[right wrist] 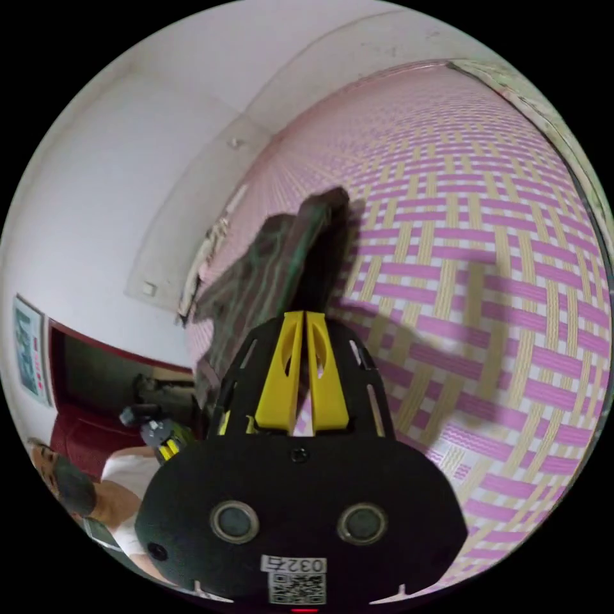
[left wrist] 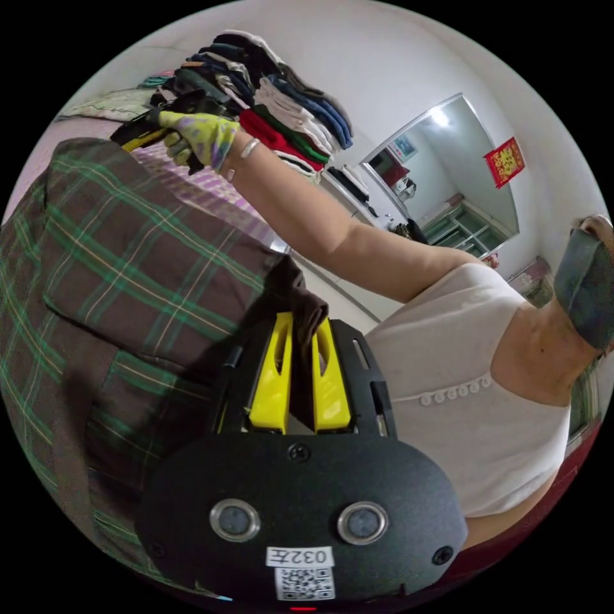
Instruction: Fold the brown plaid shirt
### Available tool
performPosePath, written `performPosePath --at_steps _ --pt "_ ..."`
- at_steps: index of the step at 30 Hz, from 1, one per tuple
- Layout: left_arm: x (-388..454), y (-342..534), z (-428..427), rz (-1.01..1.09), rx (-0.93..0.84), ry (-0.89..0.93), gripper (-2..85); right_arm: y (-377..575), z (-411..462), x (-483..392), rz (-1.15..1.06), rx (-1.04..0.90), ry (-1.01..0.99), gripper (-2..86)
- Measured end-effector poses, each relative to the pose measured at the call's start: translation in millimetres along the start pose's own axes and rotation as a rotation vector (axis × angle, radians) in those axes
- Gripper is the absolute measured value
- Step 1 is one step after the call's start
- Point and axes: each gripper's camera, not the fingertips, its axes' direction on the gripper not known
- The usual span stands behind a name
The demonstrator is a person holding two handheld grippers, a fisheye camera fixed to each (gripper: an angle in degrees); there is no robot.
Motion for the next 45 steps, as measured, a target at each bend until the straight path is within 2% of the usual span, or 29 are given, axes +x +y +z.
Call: performPosePath --at_steps 5,8,10,16,19,21,23,28,31,33,35,37,39,40,42,45 --pt "-8 14 -19 -0.01 0.072 0.046 0.6 -9 -19 34 0.073 0.084 -0.199 10.1" --pt "-6 17 -22 0.008 0.069 0.048 0.6 -24 -2 42 0.097 -0.003 -0.121 11.4" --pt "-6 17 -25 0.01 0.062 0.039 0.6 -32 8 38 0.069 -0.027 -0.104 10.8" --pt "22 14 -54 0.071 0.043 -0.036 0.5 -62 24 -10 -0.119 -0.01 0.014 0.0" --pt "74 12 -82 0.204 0.028 -0.198 0.4 -71 30 -16 -0.19 0.075 -0.06 -0.8" --pt "98 8 -87 0.233 0.001 -0.382 0.6 -78 49 8 -0.135 0.065 -0.1 -0.9" --pt "96 1 -77 0.224 -0.037 -0.448 0.9 -78 64 32 -0.068 0.036 -0.087 -0.9" --pt "45 -21 -23 0.13 -0.215 -0.273 6.2 -62 76 68 0.0 0.015 -0.092 -0.4" --pt "25 -25 -15 0.113 -0.26 -0.044 11.1 -52 67 76 0.034 0.037 -0.063 3.8" --pt "27 -20 -45 0.151 -0.169 0.065 11.5 -40 55 76 0.046 0.037 -0.004 6.7" --pt "21 -14 -84 0.11 -0.067 0.052 11.7 -25 44 73 0.045 0.038 0.028 7.0" --pt "7 -7 -131 0.016 0.073 -0.01 11.6 -4 34 66 0.019 0.028 0.008 7.2" --pt "-32 6 -183 -0.241 0.231 -0.157 11.1 34 29 47 -0.034 -0.021 -0.041 7.3" --pt "-42 9 -193 -0.295 0.258 -0.186 11.0 46 28 40 -0.057 -0.031 -0.054 7.3" --pt "-76 16 -218 -0.439 0.336 -0.203 10.7 106 21 10 -0.154 -0.029 -0.054 7.3" --pt "-102 17 -231 -0.531 0.417 -0.158 10.7 192 21 -16 -0.218 -0.007 -0.008 7.3"
